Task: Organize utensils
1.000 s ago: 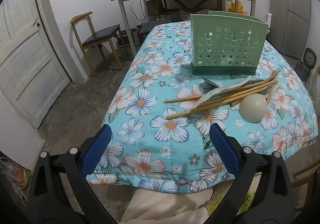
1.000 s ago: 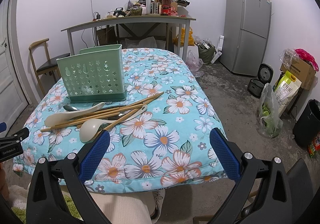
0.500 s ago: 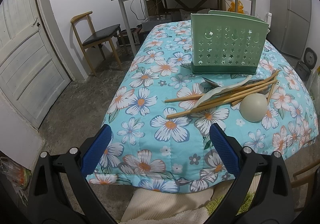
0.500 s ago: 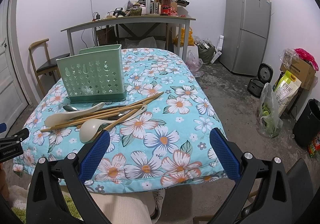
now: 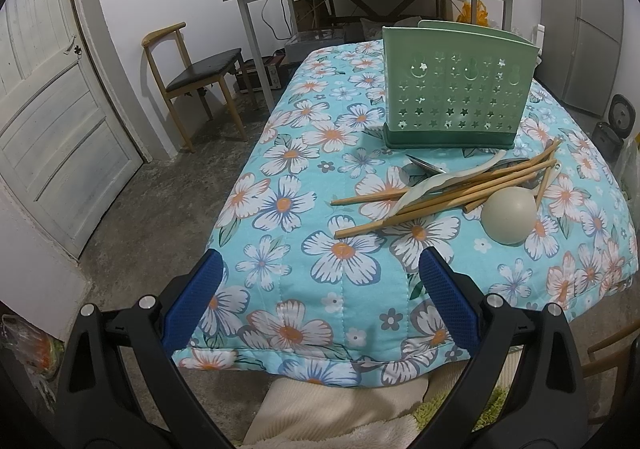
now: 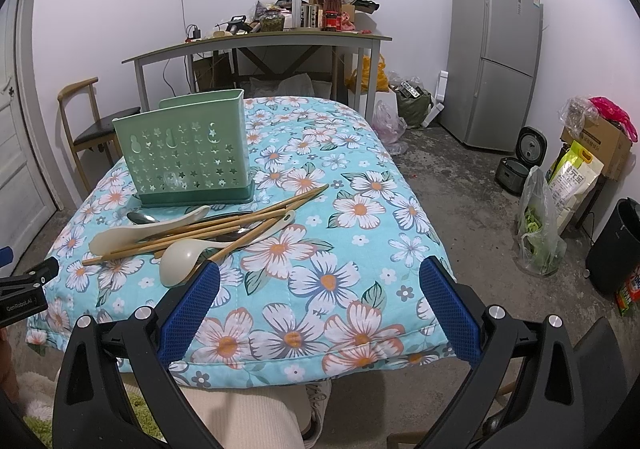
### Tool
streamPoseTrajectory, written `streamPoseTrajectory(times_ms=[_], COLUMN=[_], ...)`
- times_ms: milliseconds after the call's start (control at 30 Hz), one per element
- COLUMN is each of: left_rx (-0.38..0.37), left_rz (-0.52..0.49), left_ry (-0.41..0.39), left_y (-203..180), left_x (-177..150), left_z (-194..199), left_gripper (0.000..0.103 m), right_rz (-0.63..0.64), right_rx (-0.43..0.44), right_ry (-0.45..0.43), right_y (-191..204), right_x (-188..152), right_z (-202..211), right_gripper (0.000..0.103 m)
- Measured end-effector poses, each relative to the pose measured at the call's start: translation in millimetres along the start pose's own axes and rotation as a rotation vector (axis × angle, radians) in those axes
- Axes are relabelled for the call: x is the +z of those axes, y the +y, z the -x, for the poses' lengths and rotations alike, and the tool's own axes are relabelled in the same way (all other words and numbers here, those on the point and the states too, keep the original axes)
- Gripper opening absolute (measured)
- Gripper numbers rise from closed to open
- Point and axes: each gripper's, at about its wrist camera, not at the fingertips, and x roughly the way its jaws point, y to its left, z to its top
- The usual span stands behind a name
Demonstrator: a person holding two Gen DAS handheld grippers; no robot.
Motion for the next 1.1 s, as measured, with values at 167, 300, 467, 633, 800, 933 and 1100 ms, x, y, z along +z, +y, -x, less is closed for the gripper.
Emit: streamPoseTrajectory(times_ms=[167, 300, 467, 633, 800, 933, 1100], left_rx=[0.002, 0.002, 0.002, 0.001, -0.006, -0.008, -0.015], left_rz=[0.001, 0.001, -0.001, 0.002, 0.003, 0.0, -0.001], left_ry=[0.001, 0.001, 0.003, 0.001, 0.0, -0.007, -0.016], left_y=[-0.3, -0.2, 0.0, 4.2, 7.5, 9.2, 11.1], left_x=[-1.8, -1.8, -2.4, -4.6, -7.2, -8.7, -8.5], left_z=[-4.3, -4.3, -5.3, -3.6, -4.1, -3.5, -3.8], left_gripper=[0.095, 0.095, 0.095, 0.095, 0.095, 0.095, 0.095], right_rz=[-0.001, 0.0, -0.002, -0.005, -0.007, -0.015, -0.018], right_rx=[0.001, 0.001, 0.004, 0.004, 0.003, 0.008, 0.019], right_ry=[0.0, 0.0, 0.0, -0.001, 0.007, 0.006, 0.008], right_y=[0.5, -0.7, -0.4, 0.4, 3.5, 3.8, 6.3], right_x=[0.1, 0.3, 0.3, 1.7, 2.8, 1.5, 2.4], right_z=[0.1, -0.8, -0.4, -1.6, -4.0, -5.0, -8.2], right_gripper=[0.097, 0.097, 0.097, 0.097, 0.097, 0.097, 0.097])
